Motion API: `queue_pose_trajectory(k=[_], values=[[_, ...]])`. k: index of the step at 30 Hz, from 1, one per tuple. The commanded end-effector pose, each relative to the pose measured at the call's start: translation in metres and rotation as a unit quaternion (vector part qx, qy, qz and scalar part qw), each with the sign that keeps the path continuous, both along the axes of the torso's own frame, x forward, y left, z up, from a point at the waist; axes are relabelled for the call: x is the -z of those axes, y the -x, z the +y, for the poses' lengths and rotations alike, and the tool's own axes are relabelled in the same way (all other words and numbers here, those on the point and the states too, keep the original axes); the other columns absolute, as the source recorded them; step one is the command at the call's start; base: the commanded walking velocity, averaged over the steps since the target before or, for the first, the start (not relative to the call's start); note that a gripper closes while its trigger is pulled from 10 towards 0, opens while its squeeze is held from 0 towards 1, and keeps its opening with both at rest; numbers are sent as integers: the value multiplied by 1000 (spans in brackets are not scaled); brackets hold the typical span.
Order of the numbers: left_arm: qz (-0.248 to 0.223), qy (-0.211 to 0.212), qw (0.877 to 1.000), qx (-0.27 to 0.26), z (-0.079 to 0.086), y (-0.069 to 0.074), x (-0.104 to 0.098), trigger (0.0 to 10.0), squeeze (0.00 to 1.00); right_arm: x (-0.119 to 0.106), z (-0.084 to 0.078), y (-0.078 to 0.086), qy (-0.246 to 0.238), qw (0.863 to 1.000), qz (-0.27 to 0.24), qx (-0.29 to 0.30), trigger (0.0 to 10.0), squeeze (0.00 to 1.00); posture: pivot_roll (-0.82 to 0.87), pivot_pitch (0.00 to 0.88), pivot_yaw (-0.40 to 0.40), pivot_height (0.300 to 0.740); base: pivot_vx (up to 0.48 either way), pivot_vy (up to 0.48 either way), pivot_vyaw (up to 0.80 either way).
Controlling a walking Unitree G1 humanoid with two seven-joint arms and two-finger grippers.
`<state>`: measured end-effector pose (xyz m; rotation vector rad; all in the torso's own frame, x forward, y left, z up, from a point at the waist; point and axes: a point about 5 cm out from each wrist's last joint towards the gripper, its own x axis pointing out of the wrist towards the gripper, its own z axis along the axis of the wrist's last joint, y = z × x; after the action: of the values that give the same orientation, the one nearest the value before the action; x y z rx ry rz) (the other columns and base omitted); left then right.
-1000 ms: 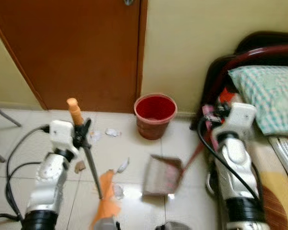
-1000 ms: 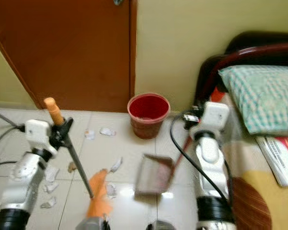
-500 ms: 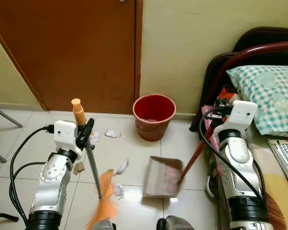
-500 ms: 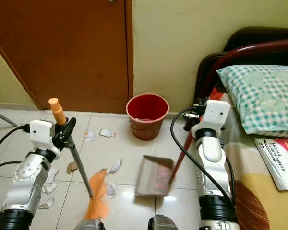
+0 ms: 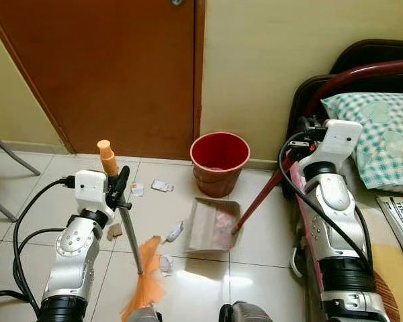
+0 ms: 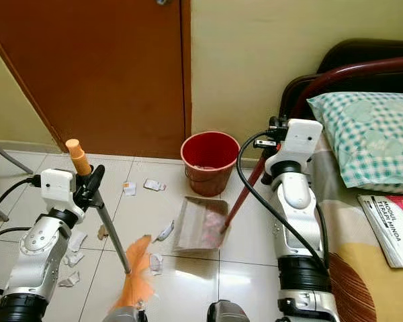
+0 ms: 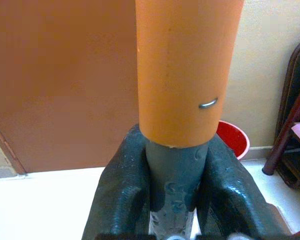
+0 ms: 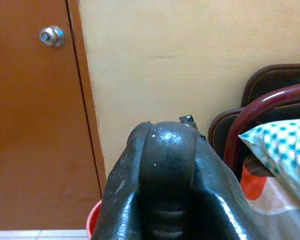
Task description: Sweep floor
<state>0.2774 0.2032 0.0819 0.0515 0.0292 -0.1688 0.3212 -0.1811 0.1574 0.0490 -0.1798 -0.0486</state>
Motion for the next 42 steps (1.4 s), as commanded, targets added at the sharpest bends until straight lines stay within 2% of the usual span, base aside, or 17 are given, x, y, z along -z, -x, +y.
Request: queue_pose_trajectory(k=[1, 4, 5, 7, 8, 9, 12, 13, 14, 23, 27, 29, 32, 42], values=[[-1, 7, 1000, 12, -4, 2, -3, 10000, 0, 7, 1, 0, 21, 1000, 18, 4, 10000, 0, 12, 96, -33, 740, 0, 0, 0], [1, 13, 1000, 25, -9, 3, -4, 10000, 0, 16, 3, 0, 33, 999, 33, 6, 10000, 0, 17, 114, -33, 740, 0, 0, 0], [5, 22, 998, 52, -18, 6, -7, 10000, 0, 30, 11, -3, 41, 998, 54, 10, 10000, 0, 36, 134, -32, 740, 0, 0, 0], [7, 31, 996, 80, -27, 9, -11, 10000, 0, 40, 19, -6, 46, 996, 71, 15, 10000, 0, 43, 138, -31, 740, 0, 0, 0], [7, 34, 995, 89, -30, 10, -12, 10000, 0, 42, 22, -6, 46, 996, 75, 17, 10000, 0, 49, 142, -32, 740, 0, 0, 0], [8, 45, 992, 115, -38, 11, -17, 10000, 0, 45, 31, -9, 48, 995, 81, 14, 10000, 0, 60, 144, -31, 740, 0, 0, 0], [10, 60, 989, 134, -45, 12, -21, 10000, 0, 47, 38, -11, 48, 995, 84, 10, 10000, 0, 70, 146, -31, 740, 0, 0, 0], [10, 98, 983, 154, -54, 13, -28, 10000, 0, 49, 45, -13, 50, 995, 85, 4, 10000, 0, 74, 150, -31, 740, 0, 0, 0], [11, 117, 979, 166, -59, 14, -32, 10000, 0, 49, 48, -13, 52, 995, 86, 2, 10000, 0, 74, 151, -31, 740, 0, 0, 0], [21, 175, 955, 239, -87, 26, -51, 10000, 0, 56, 53, -15, 60, 995, 86, 8, 10000, 0, 67, 164, -20, 740, 0, 0, 0], [11, 203, 953, 225, -83, 21, -60, 10000, 0, 56, 54, -16, 59, 995, 85, 6, 10000, 0, 66, 164, -18, 740, 0, 0, 0], [-3, 231, 952, 202, -75, 12, -70, 10000, 0, 57, 54, -17, 57, 995, 86, 3, 10000, 0, 68, 164, -20, 740, 0, 0, 0], [-13, 247, 951, 188, -69, 6, -77, 10000, 0, 57, 55, -17, 57, 995, 86, 0, 10000, 0, 70, 163, -21, 740, 0, 0, 0], [-11, 248, 949, 196, -75, 4, -82, 10000, 0, 60, 58, -19, 60, 994, 90, -8, 10000, 0, 70, 157, -22, 740, 0, 0, 0]])
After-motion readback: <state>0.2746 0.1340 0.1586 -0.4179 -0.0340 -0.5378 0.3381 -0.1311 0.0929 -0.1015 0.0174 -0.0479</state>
